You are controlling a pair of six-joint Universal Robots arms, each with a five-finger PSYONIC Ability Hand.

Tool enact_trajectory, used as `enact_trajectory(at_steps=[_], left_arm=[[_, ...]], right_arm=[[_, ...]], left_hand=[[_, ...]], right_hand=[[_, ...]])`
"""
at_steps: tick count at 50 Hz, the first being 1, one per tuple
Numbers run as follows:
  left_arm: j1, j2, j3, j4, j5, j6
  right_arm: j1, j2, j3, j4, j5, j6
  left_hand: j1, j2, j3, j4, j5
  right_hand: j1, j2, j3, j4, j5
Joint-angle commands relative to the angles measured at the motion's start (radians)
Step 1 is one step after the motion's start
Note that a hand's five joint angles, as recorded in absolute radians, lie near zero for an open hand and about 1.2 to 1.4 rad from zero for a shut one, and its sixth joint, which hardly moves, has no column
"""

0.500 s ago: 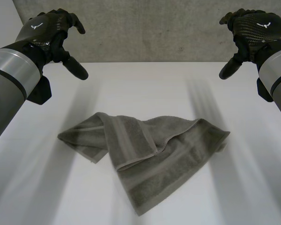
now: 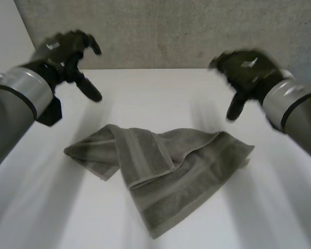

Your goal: Fold the towel.

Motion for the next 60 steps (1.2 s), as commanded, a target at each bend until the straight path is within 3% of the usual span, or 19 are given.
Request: enact_trajectory(at_steps=[1,10,17,23,39,60], left_arm=[[0.015,-0.086,-0.067,-0.076,0.11,0.079],[0.067,-0.227,-0.155,-0.066,0.124,0.271],[0.071,-0.304,-0.163,0.0,0.093,0.279],[0.072,-0.345,-0.199,0.077,0.072,0.287],[0.072,-0.388,-0.23,0.103,0.072,0.29],[0.072,-0.425,-0.229,0.103,0.069,0.291]], right_arm=[[0.055,0.036,0.171,0.143,-0.206,-0.296],[0.12,0.04,0.415,-0.116,-0.232,-0.312],[0.181,0.036,0.631,-0.362,-0.234,-0.312],[0.218,0.042,0.705,-0.484,-0.243,-0.314],[0.307,0.143,0.707,-0.634,-0.269,-0.308],[0.34,0.218,0.621,-0.634,-0.263,-0.252]], left_hand=[[-0.059,-0.049,-0.053,-0.059,-0.035],[-0.059,-0.049,-0.053,-0.059,-0.035],[-0.059,-0.049,-0.053,-0.059,-0.035],[-0.054,-0.043,-0.047,-0.054,-0.029],[-0.045,-0.035,-0.038,-0.045,-0.02],[-0.039,-0.029,-0.032,-0.039,-0.015]], right_hand=[[-0.057,-0.08,-0.068,-0.074,-0.055],[-0.047,-0.07,-0.057,-0.064,-0.045],[-0.003,-0.026,-0.013,-0.02,-0.001],[0.07,0.048,0.06,0.053,0.072],[0.188,0.165,0.177,0.171,0.19],[0.337,0.315,0.327,0.321,0.34]])
